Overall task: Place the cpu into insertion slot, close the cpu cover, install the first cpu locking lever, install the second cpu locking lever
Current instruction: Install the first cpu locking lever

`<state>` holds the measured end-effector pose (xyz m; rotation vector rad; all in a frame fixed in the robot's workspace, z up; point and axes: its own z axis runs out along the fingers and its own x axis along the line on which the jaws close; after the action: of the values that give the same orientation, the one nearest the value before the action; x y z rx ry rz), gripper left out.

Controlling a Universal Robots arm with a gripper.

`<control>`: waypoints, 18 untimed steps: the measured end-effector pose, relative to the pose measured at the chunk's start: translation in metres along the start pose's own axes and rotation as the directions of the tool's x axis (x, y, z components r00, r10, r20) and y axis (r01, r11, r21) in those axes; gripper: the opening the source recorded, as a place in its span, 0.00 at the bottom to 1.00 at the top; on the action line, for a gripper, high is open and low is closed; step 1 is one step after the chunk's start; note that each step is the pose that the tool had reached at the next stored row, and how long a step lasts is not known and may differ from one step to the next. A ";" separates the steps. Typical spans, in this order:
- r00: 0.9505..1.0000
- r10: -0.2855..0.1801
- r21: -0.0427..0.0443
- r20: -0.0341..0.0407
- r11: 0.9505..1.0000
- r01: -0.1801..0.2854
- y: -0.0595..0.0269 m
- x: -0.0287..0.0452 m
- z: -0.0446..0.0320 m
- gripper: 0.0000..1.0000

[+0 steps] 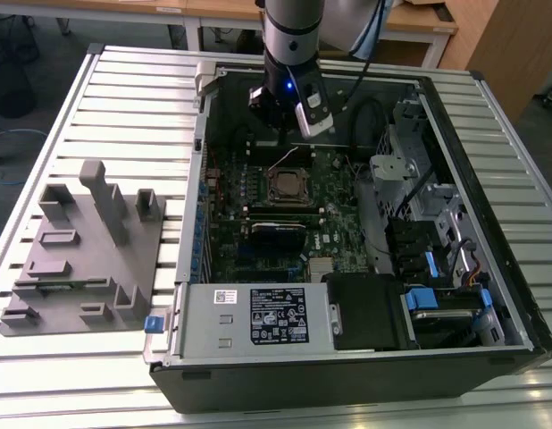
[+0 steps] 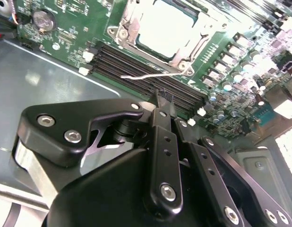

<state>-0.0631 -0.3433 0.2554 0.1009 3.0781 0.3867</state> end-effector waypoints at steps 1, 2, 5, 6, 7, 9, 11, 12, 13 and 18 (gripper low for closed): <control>1.000 0.000 0.000 0.000 1.000 0.000 0.0001 -0.0015 0.0001 0.10; 1.000 0.000 0.000 0.000 1.000 0.000 0.0000 -0.0023 0.0002 0.10; 1.000 0.000 0.000 0.000 1.000 0.000 0.0001 -0.0024 0.0002 0.10; 1.000 0.000 0.000 0.000 1.000 0.000 0.0001 -0.0024 0.0002 0.10; 1.000 0.000 0.000 0.000 1.000 0.000 0.0001 -0.0026 0.0003 0.10; 1.000 0.000 0.000 0.000 1.000 0.000 0.0001 -0.0033 0.0008 0.10; 1.000 0.000 0.000 0.000 1.000 0.000 -0.0001 -0.0040 0.0016 0.10; 1.000 0.000 0.000 0.000 1.000 0.000 -0.0002 -0.0043 0.0017 0.10; 1.000 0.000 0.000 0.000 1.000 0.000 -0.0002 -0.0043 0.0018 0.10; 1.000 0.000 0.000 0.000 1.000 0.000 -0.0002 -0.0059 0.0026 0.10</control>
<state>-0.0571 -0.3433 0.2530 0.1007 3.0780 0.3869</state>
